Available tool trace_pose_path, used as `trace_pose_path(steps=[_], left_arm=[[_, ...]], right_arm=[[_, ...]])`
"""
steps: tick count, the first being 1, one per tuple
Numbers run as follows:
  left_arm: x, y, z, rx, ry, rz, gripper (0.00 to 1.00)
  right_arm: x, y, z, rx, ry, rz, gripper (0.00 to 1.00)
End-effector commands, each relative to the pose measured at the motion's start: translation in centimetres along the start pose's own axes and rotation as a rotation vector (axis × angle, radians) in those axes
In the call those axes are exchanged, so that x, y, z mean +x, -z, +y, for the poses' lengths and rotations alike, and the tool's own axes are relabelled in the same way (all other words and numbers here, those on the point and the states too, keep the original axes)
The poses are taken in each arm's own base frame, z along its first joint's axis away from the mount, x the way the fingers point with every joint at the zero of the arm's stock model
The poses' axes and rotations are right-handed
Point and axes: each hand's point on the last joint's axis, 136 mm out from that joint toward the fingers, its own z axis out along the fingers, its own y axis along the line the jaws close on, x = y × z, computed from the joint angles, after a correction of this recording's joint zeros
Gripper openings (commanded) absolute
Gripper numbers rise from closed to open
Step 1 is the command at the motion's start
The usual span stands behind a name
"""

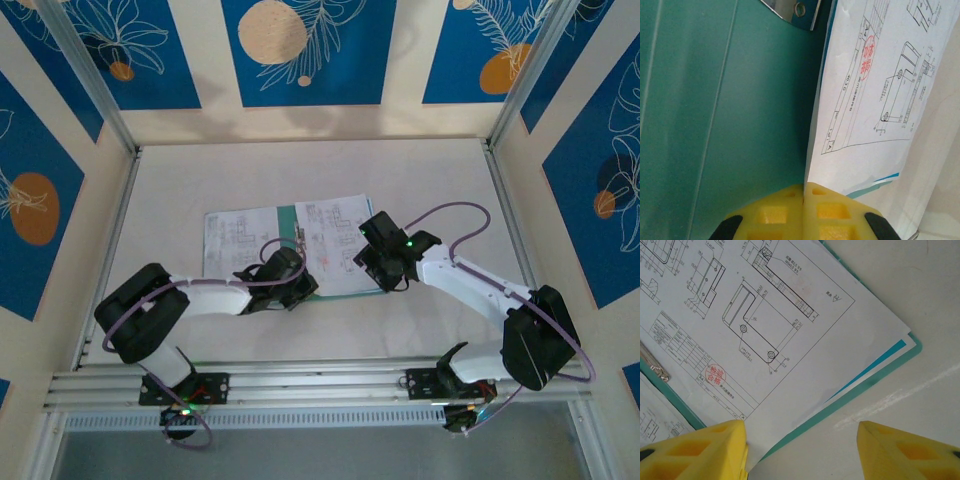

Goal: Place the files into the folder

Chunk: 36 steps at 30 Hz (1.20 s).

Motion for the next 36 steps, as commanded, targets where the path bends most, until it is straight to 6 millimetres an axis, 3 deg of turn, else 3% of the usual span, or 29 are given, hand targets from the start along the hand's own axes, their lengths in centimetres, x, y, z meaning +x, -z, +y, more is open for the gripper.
trace_pose_path(steps=[1,36], left_arm=[[-0.62,-0.04,1.73,-0.047,0.011,-0.029,0.00],[-0.78,0.12,1.94,-0.050,0.028,-0.043,0.00]], right_arm=[[0.09,-0.36,-1.03,0.029,0.000,0.004,0.61],[-0.04,-0.31,-1.16,0.021,-0.001,0.004,0.62]])
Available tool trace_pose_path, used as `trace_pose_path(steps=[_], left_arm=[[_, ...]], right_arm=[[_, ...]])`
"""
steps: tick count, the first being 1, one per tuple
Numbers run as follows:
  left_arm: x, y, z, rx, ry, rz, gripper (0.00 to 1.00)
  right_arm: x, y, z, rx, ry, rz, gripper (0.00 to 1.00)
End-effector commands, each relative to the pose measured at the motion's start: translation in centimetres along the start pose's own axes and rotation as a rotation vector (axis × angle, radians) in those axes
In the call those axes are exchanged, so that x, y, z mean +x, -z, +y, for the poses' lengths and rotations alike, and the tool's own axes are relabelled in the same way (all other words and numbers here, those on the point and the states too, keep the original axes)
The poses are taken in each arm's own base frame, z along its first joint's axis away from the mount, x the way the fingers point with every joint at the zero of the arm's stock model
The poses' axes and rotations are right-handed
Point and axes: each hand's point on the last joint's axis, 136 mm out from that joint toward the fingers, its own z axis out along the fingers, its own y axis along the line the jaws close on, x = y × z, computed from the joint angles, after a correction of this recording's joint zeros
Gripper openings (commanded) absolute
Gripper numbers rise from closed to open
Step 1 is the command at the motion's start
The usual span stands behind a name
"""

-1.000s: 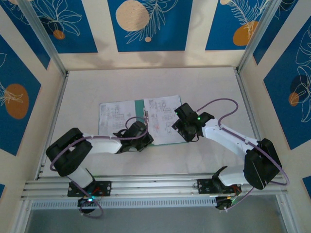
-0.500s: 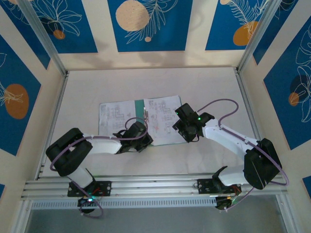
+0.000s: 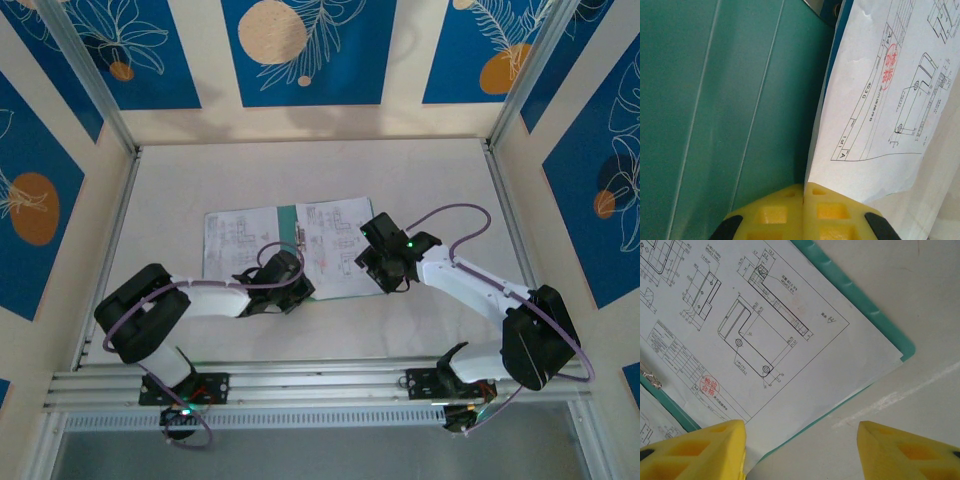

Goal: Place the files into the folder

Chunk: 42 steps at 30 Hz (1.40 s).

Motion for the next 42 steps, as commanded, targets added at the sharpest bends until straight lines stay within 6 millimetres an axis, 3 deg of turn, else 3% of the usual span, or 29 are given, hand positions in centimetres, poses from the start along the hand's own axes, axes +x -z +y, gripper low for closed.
trace_pose_path(steps=[1,9,17,26,32,38,40,42], left_arm=[[-0.8,0.2,0.4,-0.017,0.022,-0.032,0.00],[-0.9,0.2,0.5,-0.024,0.022,-0.037,0.00],[-1.0,0.8,0.4,-0.026,0.020,-0.048,0.18],[-1.1,1.6,0.3,-0.027,0.016,-0.059,0.21],[-1.4,2.8,0.7,-0.044,0.010,-0.091,0.30],[-1.9,4.9,1.3,-0.085,-0.031,-0.130,0.33],[-2.1,5.3,2.0,-0.114,-0.041,-0.135,0.29],[-2.5,5.8,3.0,-0.149,-0.051,-0.142,0.25]], right_arm=[[0.1,0.0,-0.6,0.011,0.005,0.004,0.62],[0.1,0.1,-0.6,0.008,0.007,0.006,0.62],[0.1,0.1,-0.4,0.004,0.011,0.005,0.62],[0.1,0.1,-0.3,0.002,0.015,0.005,0.62],[0.1,0.1,0.3,-0.008,0.035,0.010,0.62],[0.7,-0.2,3.7,-0.060,0.135,0.032,0.60],[1.0,-0.6,5.6,-0.079,0.188,0.051,0.56],[1.4,-1.4,7.9,-0.093,0.244,0.082,0.46]])
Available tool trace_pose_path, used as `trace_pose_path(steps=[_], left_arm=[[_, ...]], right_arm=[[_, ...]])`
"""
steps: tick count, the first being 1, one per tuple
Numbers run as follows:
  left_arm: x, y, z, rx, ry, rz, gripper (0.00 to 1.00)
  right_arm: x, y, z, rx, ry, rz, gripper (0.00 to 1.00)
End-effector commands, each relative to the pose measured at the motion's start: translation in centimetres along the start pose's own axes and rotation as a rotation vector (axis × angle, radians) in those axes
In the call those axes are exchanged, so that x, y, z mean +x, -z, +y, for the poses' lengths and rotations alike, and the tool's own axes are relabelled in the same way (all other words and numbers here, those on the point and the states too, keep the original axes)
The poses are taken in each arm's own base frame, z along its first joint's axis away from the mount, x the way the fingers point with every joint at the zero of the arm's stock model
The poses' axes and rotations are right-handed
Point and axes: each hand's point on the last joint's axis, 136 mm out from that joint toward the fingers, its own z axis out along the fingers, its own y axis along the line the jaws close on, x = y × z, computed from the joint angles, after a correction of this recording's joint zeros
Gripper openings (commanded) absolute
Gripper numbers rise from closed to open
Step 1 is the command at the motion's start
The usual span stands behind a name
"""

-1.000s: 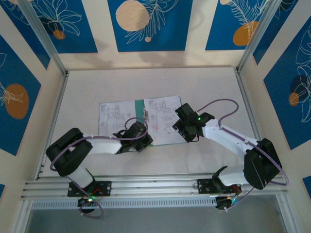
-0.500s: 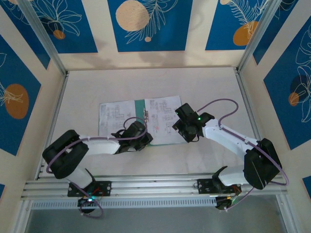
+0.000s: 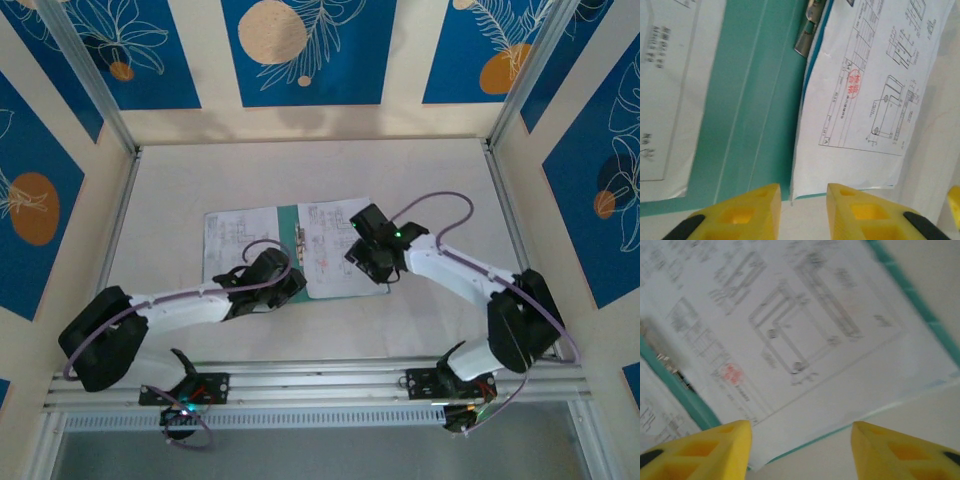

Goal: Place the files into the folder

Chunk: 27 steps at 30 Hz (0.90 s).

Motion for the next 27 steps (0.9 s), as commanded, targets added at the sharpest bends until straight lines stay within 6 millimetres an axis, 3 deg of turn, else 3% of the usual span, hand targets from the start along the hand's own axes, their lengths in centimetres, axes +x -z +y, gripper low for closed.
trace_pose_path(steps=[1,7,11,18,27], left_arm=[[-0.9,0.7,3.8,-0.135,-0.023,-0.029,0.24],[-2.7,2.2,7.2,-0.211,-0.027,-0.029,0.11],[-4.1,3.0,9.3,-0.261,-0.039,-0.017,0.05],[-5.8,3.4,11.7,-0.338,-0.079,-0.005,0.00],[-5.8,2.9,14.3,-0.427,-0.093,0.006,0.00]], right_arm=[[0.1,-0.9,4.6,-0.071,0.121,0.050,0.38],[-0.2,-4.0,10.7,-0.104,0.253,0.115,0.10],[-1.0,-6.4,13.7,-0.122,0.304,0.135,0.00],[-2.4,-9.5,17.2,-0.157,0.359,0.143,0.00],[-4.0,-12.5,18.2,-0.151,0.338,0.177,0.00]])
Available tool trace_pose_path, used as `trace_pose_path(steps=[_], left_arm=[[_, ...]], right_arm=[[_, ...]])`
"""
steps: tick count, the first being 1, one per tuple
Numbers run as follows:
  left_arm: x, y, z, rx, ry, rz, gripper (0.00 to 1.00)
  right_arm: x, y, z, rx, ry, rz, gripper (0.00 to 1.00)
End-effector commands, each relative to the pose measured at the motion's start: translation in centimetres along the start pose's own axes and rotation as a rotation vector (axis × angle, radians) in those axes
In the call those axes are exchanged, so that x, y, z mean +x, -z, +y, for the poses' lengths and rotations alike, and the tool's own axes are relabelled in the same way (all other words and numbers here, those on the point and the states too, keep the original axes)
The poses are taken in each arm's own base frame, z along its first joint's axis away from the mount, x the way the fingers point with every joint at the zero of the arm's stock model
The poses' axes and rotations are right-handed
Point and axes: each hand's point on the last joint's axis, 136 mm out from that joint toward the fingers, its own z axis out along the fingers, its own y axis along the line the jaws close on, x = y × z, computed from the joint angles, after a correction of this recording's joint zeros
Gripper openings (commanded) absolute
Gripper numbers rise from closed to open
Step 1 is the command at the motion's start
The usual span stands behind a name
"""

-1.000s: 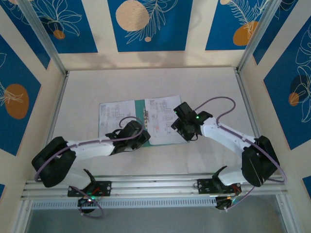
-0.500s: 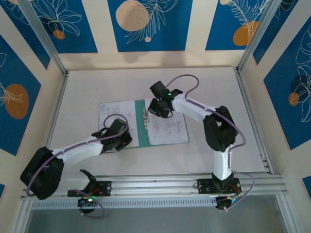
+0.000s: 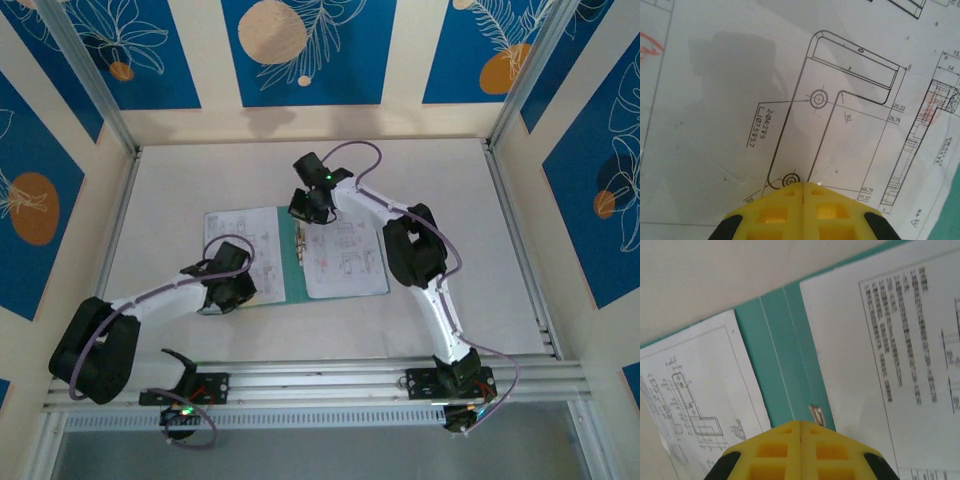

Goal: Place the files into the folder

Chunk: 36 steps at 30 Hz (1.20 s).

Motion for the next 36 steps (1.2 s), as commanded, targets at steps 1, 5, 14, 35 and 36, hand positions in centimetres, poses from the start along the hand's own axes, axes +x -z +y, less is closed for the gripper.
trace_pose_path(steps=[1,5,14,35,36], left_arm=[[0.5,-0.6,2.0,-0.069,-0.021,0.018,0.00],[0.9,-0.9,2.5,-0.073,-0.012,0.021,0.00],[0.9,-0.9,2.5,-0.064,-0.004,0.020,0.00],[1.1,-0.7,2.6,-0.063,0.005,0.018,0.00],[1.1,-0.8,2.7,-0.064,0.005,0.019,0.00]], right_arm=[[0.3,-0.8,-0.4,0.005,0.006,0.053,0.00],[-0.1,-1.3,-0.2,0.001,0.018,0.055,0.00],[-0.3,-2.2,-0.3,0.022,0.016,0.065,0.00],[-0.1,-2.6,-0.1,0.022,0.030,0.077,0.00],[0.0,-2.4,0.1,0.018,0.035,0.077,0.00]])
